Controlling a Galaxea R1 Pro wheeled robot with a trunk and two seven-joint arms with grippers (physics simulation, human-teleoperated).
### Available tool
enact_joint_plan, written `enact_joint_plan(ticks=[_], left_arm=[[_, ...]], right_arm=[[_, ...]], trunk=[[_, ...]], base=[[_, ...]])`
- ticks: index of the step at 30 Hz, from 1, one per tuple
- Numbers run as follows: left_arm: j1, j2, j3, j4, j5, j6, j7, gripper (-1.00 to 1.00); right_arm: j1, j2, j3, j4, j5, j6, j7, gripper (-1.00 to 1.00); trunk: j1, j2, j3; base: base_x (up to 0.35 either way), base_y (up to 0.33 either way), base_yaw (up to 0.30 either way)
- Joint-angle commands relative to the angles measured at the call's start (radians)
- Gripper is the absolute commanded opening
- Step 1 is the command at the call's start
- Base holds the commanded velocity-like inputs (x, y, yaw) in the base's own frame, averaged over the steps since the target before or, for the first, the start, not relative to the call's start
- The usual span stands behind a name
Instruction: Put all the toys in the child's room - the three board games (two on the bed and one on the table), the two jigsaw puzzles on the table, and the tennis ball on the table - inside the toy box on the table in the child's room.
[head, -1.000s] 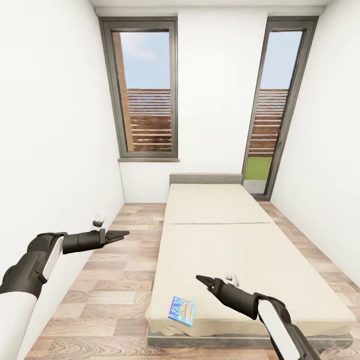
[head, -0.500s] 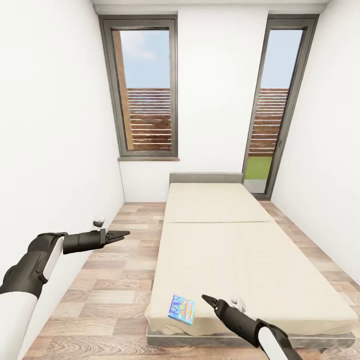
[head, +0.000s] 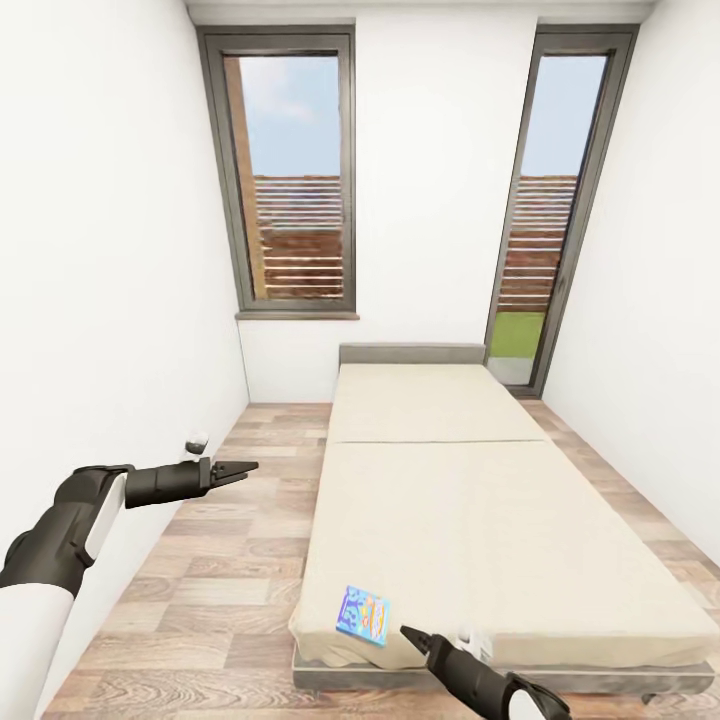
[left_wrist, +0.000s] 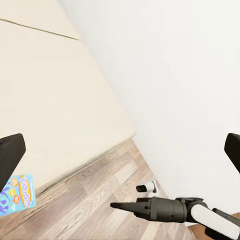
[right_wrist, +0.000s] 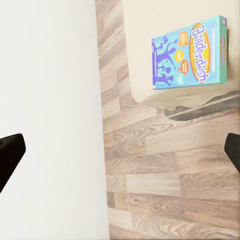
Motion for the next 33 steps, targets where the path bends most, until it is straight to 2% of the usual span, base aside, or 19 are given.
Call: enact_joint_plan(ticks=[1, 8, 22, 26, 30, 33], left_arm=[[-0.001, 0.000, 0.000, 0.000, 0.003, 0.007, -0.002, 1.00], [-0.001, -0.001, -0.001, 0.000, 0.003, 0.007, -0.003, 1.00], [-0.001, -0.001, -0.001, 0.000, 0.002, 0.007, -0.001, 1.00], [-0.001, -0.001, -0.001, 0.000, 0.003, 0.007, -0.001, 1.00], [-0.001, 0.000, 0.000, 0.000, 0.003, 0.007, -0.002, 1.00], [-0.001, 0.000, 0.000, 0.000, 0.003, 0.007, -0.002, 1.00]], right_arm=[[-0.001, -0.001, 0.009, 0.006, -0.007, -0.007, -0.001, 1.00], [0.000, -0.001, 0.022, 0.017, -0.008, -0.059, 0.000, 1.00], [-0.001, 0.001, 0.023, 0.018, -0.008, -0.073, -0.011, 1.00], [-0.001, 0.025, 0.022, 0.019, -0.009, -0.075, -0.014, 1.00], [-0.001, 0.067, 0.016, 0.044, -0.014, -0.075, -0.015, 1.00], [-0.001, 0.086, 0.013, 0.063, -0.017, -0.073, -0.014, 1.00]], trunk=[[0.004, -0.008, -0.004], [0.031, -0.057, -0.026], [0.084, -0.155, -0.070], [0.100, -0.183, -0.083], [0.115, -0.211, -0.095], [0.127, -0.232, -0.105]], base=[[0.000, 0.000, 0.000], [0.000, 0.000, 0.000], [0.000, 0.000, 0.000], [0.000, 0.000, 0.000], [0.000, 0.000, 0.000], [0.000, 0.000, 0.000]])
